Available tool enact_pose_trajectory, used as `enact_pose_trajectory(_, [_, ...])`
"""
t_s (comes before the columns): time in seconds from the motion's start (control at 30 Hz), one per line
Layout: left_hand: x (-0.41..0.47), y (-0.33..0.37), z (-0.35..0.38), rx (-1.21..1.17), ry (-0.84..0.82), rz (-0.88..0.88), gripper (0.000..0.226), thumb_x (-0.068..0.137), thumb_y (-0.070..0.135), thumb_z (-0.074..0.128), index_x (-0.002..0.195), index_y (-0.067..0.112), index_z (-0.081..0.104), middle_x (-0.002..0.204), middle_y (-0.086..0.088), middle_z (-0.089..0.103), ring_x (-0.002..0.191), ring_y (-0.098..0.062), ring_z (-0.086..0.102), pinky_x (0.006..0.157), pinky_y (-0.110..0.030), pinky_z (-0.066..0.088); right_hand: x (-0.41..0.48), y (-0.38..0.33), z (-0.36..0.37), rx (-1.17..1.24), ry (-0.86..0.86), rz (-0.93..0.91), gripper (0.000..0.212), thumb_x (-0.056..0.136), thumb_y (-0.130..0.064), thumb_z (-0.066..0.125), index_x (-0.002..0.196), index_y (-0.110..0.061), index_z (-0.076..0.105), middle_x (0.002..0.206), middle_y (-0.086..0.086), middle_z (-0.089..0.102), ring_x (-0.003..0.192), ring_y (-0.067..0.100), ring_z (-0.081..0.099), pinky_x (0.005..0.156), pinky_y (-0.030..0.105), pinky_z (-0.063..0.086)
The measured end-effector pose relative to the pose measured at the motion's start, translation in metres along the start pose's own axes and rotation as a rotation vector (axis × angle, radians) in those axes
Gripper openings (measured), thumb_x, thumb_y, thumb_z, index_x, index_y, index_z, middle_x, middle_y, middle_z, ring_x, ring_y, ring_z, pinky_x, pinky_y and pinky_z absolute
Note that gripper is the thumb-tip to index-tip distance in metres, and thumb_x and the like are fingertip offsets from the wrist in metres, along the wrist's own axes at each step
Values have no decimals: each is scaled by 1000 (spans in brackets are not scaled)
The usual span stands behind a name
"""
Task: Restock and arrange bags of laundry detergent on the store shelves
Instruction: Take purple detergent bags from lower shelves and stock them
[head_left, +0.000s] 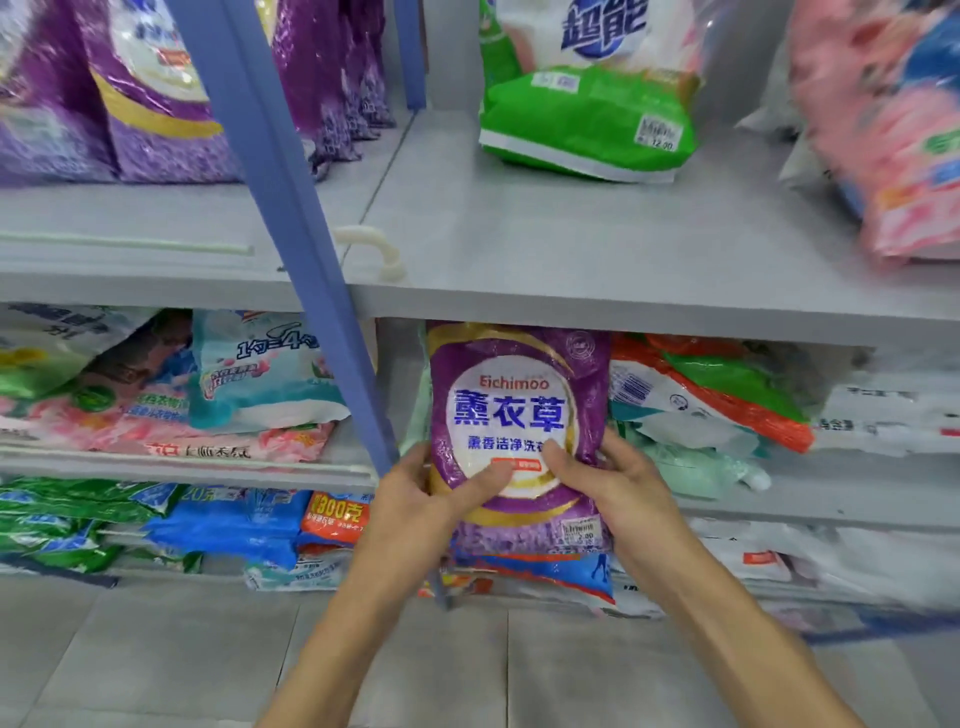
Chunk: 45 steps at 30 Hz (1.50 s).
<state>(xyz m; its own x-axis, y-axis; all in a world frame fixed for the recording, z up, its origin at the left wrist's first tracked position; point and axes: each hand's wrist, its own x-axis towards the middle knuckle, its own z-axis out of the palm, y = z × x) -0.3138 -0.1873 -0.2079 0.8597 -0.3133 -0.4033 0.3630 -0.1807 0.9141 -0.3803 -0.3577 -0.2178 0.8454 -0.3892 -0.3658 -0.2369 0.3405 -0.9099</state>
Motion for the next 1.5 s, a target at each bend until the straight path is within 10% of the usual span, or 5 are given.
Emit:
enact_pose_trajectory(0.13, [-43, 9, -12, -95, -243, -72, 52, 72, 28, 81, 120, 16, 67, 108, -3, 78, 100, -21, 76, 91, -36, 59, -49, -14, 1, 11, -27, 27, 37, 78, -21, 78, 113, -12, 71, 102, 10, 79, 93, 29, 77, 85, 43, 63])
enact_pose_trajectory(0.67, [-161, 43, -79, -376, 19, 71, 47, 82, 47, 61, 118, 19, 71, 112, -7, 77, 103, -25, 75, 92, -40, 54, -138, -74, 83, 119, -222, 29, 28, 96, -36, 61, 116, -18, 72, 106, 8, 79, 94, 26, 77, 82, 40, 64])
enact_pose_trajectory(0.93, [-161, 84, -155, -472, 121, 125, 55, 85, 50, 63, 127, 15, 68, 119, -13, 74, 111, -34, 71, 105, -55, 49, -139, -82, 149, -245, -448, -52, 87, 38, -22, 101, 118, -12, 68, 108, 8, 79, 102, 26, 75, 92, 40, 58])
enact_pose_trajectory(1.1, [-148, 105, -223, -463, 26, 170, 52, 84, 48, 69, 127, 19, 68, 118, -12, 75, 108, -33, 72, 98, -49, 54, -139, -89, 214, -260, -400, -134, 57, 51, -1, 92, 105, -9, 73, 98, 6, 80, 91, 19, 77, 73, 22, 59])
enact_pose_trajectory(1.5, [-107, 148, -330, 20, -198, 273, 57, 66, 13, 94, 118, 17, 69, 109, -2, 78, 103, -22, 74, 95, -41, 57, -120, -104, 318, -70, -216, -126, 43, 70, -10, 83, 111, -6, 72, 106, 12, 78, 98, 33, 76, 95, 51, 57])
